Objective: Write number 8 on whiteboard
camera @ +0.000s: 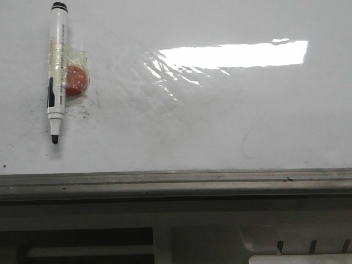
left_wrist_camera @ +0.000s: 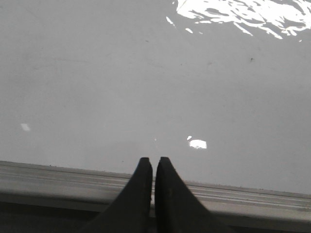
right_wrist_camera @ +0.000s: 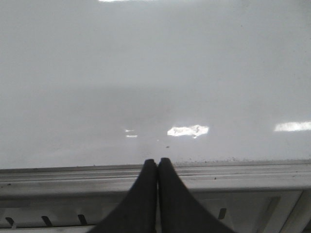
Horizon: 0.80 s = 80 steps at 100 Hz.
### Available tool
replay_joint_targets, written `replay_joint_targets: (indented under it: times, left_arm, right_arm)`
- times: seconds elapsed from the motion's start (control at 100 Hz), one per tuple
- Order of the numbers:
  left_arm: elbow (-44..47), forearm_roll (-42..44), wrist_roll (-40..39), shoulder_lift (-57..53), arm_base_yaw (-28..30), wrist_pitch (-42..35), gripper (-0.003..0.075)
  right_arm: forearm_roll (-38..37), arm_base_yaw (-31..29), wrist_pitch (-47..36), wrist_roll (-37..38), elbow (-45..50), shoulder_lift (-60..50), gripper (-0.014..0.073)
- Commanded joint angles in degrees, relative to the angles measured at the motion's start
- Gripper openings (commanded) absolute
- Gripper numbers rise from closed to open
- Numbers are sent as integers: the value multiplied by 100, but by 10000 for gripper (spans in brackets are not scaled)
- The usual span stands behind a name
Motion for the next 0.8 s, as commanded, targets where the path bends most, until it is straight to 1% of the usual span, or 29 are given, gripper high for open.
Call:
replay_joint_targets:
  times: [0.0, 0.59, 0.79]
  left_arm:
    - [170, -24, -25, -181, -19, -381, -20]
    - [170, -24, -25, -181, -19, -457, -20]
    - [170, -24, -25, -181, -19, -804, -20]
  right_arm:
    - [-7, 3, -120, -1, 74, -128, -64]
    - [-53, 3, -192, -1, 74, -128, -64]
    - [-63, 3, -315, -1, 74, -128, -64]
